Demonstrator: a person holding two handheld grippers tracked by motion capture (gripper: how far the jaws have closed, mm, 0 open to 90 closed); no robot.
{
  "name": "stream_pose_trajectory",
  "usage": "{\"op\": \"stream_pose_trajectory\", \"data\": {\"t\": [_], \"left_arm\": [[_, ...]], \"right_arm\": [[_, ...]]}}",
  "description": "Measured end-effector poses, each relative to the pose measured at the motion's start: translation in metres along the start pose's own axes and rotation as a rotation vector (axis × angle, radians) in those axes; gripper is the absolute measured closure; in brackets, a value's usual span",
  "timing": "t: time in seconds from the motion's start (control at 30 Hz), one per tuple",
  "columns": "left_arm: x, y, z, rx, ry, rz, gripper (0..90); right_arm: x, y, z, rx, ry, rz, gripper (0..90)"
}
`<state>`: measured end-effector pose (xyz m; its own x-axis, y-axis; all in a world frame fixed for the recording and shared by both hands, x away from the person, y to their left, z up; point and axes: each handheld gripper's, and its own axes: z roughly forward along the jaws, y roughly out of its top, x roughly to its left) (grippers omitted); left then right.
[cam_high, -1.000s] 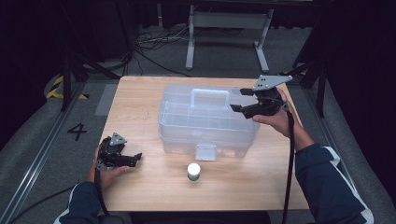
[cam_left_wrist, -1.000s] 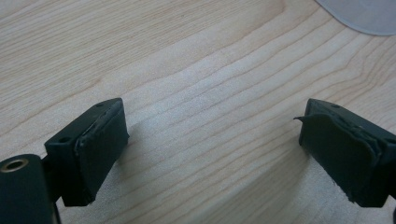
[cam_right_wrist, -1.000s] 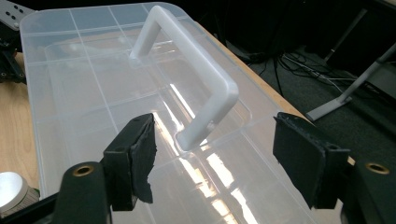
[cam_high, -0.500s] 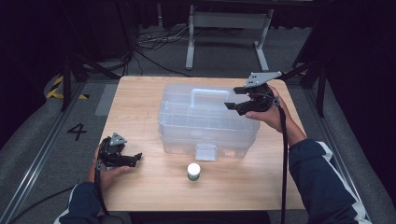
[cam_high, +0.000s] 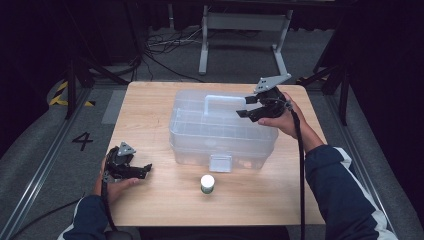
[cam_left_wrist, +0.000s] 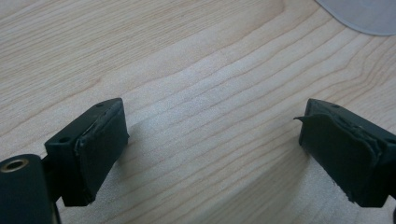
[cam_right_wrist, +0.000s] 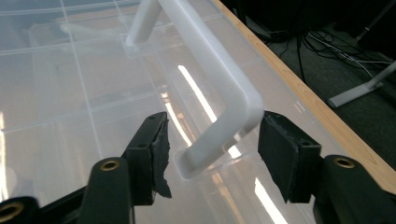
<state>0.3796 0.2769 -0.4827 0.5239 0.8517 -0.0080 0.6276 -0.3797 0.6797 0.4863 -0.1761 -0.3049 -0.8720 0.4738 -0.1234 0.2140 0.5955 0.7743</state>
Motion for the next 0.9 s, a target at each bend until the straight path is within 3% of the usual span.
{"op": "stream_pose_trajectory", "data": {"t": [0.2, 0.47, 0.63, 0.9], "left_arm": [[0.0, 0.0, 0.0, 0.0, 0.0, 0.0, 8.2], [0.0, 0.0, 0.0, 0.0, 0.0, 0.0, 8.2], [0.0, 0.0, 0.0, 0.0, 0.0, -0.001, 8.2], [0.0, 0.0, 0.0, 0.0, 0.0, -0.001, 8.2]], "right_arm": [[0.003, 0.002, -0.001, -0.007, -0.009, -0.011, 49.3], [0.003, 0.002, -0.004, -0.025, -0.029, -0.024, 64.5], [0.004, 0.002, -0.005, -0.041, -0.031, -0.019, 68.5], [0.012, 0.006, -0.006, -0.047, -0.04, -0.065, 73.0]]}}
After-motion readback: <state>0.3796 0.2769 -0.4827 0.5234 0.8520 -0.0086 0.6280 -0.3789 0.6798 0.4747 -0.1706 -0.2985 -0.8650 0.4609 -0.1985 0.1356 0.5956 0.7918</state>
